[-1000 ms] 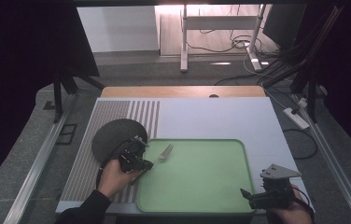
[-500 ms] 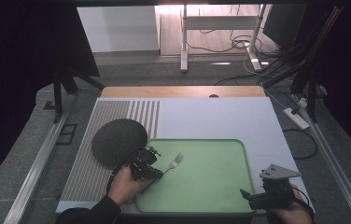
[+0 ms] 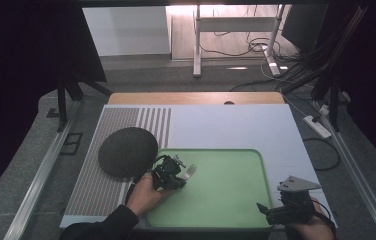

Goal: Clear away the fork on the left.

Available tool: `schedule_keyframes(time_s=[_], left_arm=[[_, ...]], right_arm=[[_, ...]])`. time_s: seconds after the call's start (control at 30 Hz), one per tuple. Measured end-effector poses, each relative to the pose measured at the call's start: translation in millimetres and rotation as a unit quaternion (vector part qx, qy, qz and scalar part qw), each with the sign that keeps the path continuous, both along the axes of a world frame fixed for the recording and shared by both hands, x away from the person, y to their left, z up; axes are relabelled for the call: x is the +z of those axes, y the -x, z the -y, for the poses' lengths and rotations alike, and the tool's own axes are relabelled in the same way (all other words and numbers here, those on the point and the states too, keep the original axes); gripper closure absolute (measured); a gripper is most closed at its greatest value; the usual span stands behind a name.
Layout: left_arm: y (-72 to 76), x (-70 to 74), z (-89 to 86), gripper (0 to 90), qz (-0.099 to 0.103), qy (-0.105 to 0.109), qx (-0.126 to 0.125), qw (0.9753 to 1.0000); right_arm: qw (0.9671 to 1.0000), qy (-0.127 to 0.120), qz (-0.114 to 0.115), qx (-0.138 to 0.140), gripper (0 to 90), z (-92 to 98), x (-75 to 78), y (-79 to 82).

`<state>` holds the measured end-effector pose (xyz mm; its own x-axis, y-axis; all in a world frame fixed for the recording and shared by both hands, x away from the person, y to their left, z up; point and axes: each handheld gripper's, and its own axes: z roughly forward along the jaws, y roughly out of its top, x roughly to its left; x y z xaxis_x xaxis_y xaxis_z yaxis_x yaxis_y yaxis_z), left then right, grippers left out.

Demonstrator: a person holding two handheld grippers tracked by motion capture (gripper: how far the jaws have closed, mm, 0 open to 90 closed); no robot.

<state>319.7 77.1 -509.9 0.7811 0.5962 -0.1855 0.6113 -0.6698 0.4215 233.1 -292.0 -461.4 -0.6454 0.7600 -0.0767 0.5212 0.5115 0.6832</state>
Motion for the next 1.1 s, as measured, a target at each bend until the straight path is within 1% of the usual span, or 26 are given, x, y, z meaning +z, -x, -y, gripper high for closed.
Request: schedule_keyframes(time_s=[0.03,0.1,0.2,0.37,0.47,0.57,0.77,0.83,0.87,0.93,1.1], left_arm=[[-1.0,-0.1,-2.1,86.3,-0.001,0.000,0.006,1.0000],[-2.9,0.5,-7.6,86.3,0.004,-0.010,0.018,0.9998],[-5.4,0.1,-15.4,86.3,0.001,-0.009,0.031,0.9995],[-7.6,0.2,-27.4,85.2,0.012,-0.021,0.048,0.9986],[-9.1,-0.4,-34.3,84.7,0.008,-0.016,0.058,0.9981],[-10.3,-0.4,-40.9,84.7,0.004,-0.016,0.069,0.9975],[-10.3,-0.5,-51.6,83.6,-0.001,-0.016,0.082,0.9965],[-10.1,-1.0,-55.3,82.5,-0.003,-0.012,0.085,0.9963],[-10.2,-1.5,-57.0,81.9,-0.006,-0.006,0.086,0.9963],[-10.3,-1.9,-57.9,79.7,-0.008,0.001,0.085,0.9964],[-8.6,-1.0,-54.5,70.7,0.001,-0.002,0.077,0.9970]], right_arm=[[1.0000,0.000,0.000,0.000,0.0,0.1,0.0,0.0],[1.0000,0.000,-0.001,0.001,0.0,0.3,0.2,0.1],[1.0000,0.000,-0.001,0.001,0.0,0.4,0.2,0.1],[1.0000,-0.001,-0.001,0.002,0.0,0.4,0.2,0.1],[1.0000,-0.002,-0.001,0.002,0.0,0.3,0.3,0.0],[1.0000,-0.002,-0.002,0.002,0.0,0.4,0.3,0.0],[1.0000,-0.002,-0.002,0.002,0.0,0.5,0.3,0.1],[1.0000,-0.003,-0.002,0.002,0.0,0.6,0.4,0.2],[1.0000,-0.003,-0.002,0.002,0.0,0.6,0.3,0.1],[1.0000,-0.002,-0.003,0.002,0.0,0.5,0.3,0.0],[1.0000,-0.002,-0.003,0.003,0.0,0.4,0.3,0.1]])
